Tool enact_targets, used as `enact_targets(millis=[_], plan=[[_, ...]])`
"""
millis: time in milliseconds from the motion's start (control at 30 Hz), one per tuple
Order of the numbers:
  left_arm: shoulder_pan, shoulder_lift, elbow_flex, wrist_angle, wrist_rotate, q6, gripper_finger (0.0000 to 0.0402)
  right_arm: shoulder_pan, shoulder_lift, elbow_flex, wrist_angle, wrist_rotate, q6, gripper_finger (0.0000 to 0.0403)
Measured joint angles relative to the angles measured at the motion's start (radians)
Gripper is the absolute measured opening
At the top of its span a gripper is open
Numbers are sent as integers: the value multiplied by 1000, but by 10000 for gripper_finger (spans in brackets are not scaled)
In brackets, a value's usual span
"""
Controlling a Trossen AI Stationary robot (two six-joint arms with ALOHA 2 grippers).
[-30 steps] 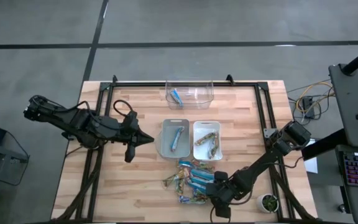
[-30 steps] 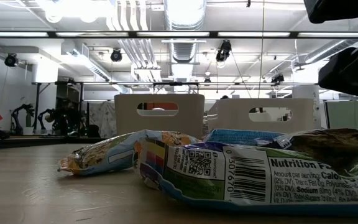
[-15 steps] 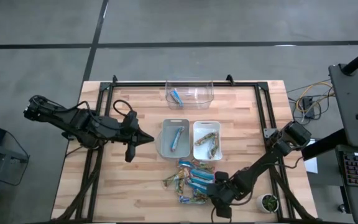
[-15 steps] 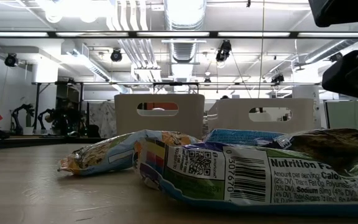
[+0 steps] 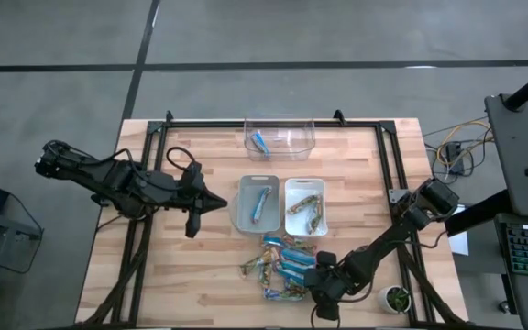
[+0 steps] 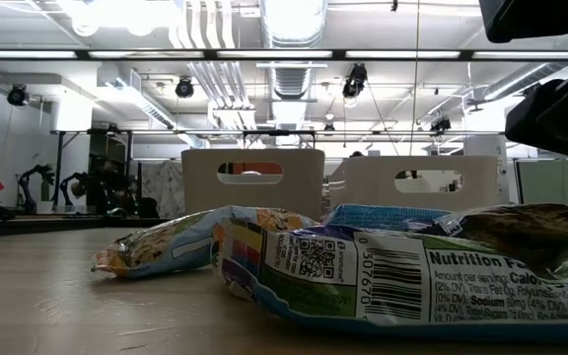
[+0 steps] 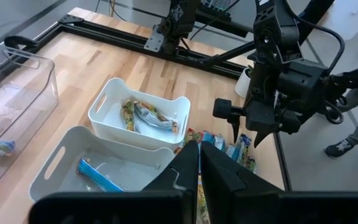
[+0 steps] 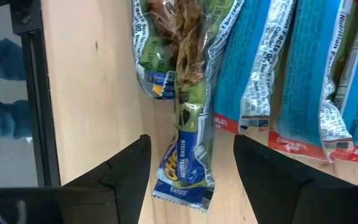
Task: Pick and place Granola Bars by type
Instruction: Put the blue granola bar into the transparent bin
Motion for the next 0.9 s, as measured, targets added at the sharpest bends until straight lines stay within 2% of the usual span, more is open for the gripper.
enact_targets(millis=[133,367,467,733,900], plan=[[0,0,0,0,0,1,0,11,0,7,4,-4,22,219],[0,0,0,0,0,-3,0,34,-8,123,-261,-8,-6,219],[0,0,0,0,0,2,0,42,-15,203,-318,-8,-49,219],[0,0,0,0,0,1,0,50,-15,347,-347,-56,-34,219],[0,0,0,0,1,2,0,53,-12,372,-397,-58,-19,219]])
